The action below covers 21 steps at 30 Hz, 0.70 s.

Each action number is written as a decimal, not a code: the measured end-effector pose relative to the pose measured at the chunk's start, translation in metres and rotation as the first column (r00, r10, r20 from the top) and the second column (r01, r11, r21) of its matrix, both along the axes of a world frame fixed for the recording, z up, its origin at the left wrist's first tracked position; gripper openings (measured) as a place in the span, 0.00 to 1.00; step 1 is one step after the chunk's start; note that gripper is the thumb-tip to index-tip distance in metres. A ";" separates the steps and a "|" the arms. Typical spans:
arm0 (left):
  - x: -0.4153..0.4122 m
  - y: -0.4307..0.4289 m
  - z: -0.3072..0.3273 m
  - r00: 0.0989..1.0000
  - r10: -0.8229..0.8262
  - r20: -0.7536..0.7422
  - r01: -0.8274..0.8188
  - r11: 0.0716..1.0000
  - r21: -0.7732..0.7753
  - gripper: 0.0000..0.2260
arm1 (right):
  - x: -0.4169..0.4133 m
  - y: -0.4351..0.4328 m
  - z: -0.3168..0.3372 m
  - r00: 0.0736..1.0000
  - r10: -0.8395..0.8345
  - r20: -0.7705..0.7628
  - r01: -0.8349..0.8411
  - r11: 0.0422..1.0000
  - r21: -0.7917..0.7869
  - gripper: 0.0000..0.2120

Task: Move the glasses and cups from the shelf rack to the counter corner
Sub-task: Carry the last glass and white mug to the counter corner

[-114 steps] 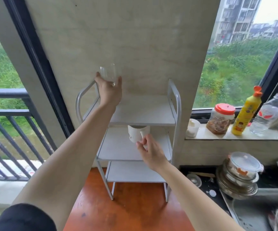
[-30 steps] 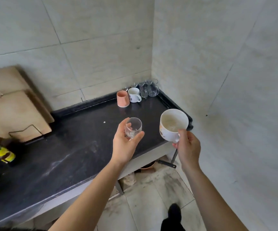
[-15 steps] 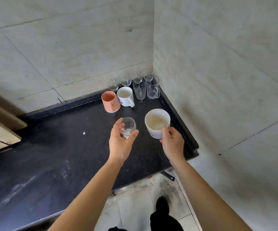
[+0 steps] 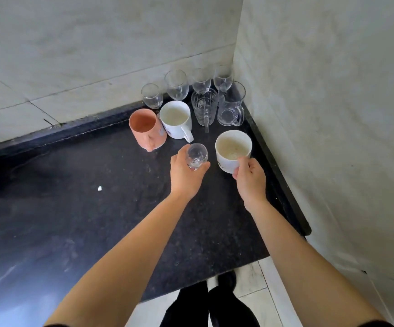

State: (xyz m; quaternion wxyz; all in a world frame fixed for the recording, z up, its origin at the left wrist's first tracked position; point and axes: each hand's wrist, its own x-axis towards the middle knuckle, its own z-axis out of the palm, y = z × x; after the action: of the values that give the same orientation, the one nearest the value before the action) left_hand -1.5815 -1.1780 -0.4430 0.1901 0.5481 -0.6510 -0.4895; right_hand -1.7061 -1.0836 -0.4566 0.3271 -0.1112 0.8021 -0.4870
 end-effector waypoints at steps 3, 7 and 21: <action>-0.020 -0.022 -0.009 0.999 -0.026 -0.029 0.026 1.000 -0.008 0.30 | -0.012 -0.019 -0.012 0.999 -0.037 0.004 0.037 0.999 -0.010 0.14; -0.043 -0.040 -0.017 0.995 -0.072 -0.073 0.067 0.996 -0.063 0.24 | -0.024 -0.036 -0.025 0.995 -0.098 0.011 0.098 0.995 -0.030 0.14; -0.049 -0.046 -0.025 0.989 -0.146 0.000 0.146 0.987 -0.069 0.33 | -0.031 -0.034 -0.041 0.995 -0.081 -0.058 0.086 0.993 0.075 0.16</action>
State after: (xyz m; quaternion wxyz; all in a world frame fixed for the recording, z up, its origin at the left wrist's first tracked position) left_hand -1.6306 -1.2236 -0.4682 0.1741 0.4909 -0.7054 -0.4807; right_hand -1.7373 -1.1177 -0.4971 0.2885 -0.0780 0.8330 -0.4656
